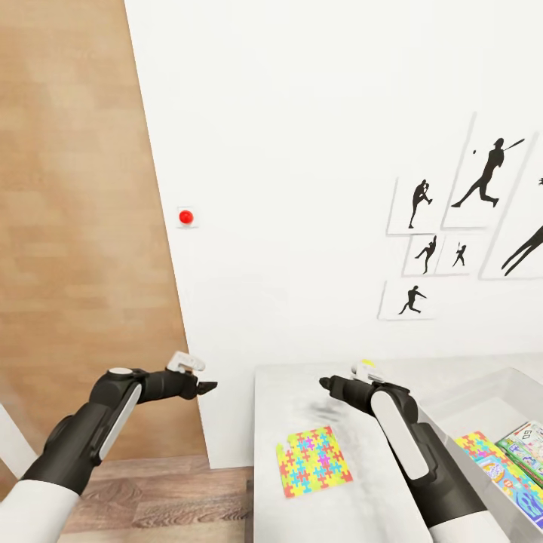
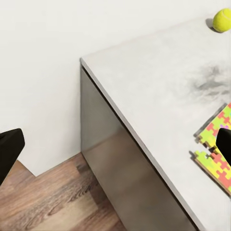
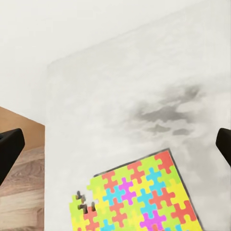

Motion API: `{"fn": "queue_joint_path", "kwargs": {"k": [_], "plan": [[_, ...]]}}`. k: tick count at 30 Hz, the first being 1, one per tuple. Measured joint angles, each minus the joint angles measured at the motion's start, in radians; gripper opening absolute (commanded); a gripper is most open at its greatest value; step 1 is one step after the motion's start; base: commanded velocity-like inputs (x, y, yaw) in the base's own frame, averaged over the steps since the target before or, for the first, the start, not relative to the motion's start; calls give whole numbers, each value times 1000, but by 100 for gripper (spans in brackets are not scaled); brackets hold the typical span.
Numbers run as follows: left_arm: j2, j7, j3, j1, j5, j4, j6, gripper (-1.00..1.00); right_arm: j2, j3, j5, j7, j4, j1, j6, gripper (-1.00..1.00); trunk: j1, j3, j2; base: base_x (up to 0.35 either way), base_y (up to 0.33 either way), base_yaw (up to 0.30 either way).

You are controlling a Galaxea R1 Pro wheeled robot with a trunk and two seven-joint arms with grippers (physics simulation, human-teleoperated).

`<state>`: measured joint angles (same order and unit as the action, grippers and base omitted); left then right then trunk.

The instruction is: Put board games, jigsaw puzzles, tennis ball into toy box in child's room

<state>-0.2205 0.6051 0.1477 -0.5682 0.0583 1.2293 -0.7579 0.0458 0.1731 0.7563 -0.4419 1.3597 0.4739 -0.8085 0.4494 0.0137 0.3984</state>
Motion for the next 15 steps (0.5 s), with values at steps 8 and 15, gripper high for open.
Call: {"fn": "queue_joint_path", "kwargs": {"k": [8,15], "plan": [[0,7,28,0,-1,-1,4,100,0,2,1,-1,2,1,-2,100,0,3,0,0,0,-10],[0,14,28,0,2,-1,6,100,0,3,1,-2,1,0,-3,100,0,13,-1,0,0,-6]]}}
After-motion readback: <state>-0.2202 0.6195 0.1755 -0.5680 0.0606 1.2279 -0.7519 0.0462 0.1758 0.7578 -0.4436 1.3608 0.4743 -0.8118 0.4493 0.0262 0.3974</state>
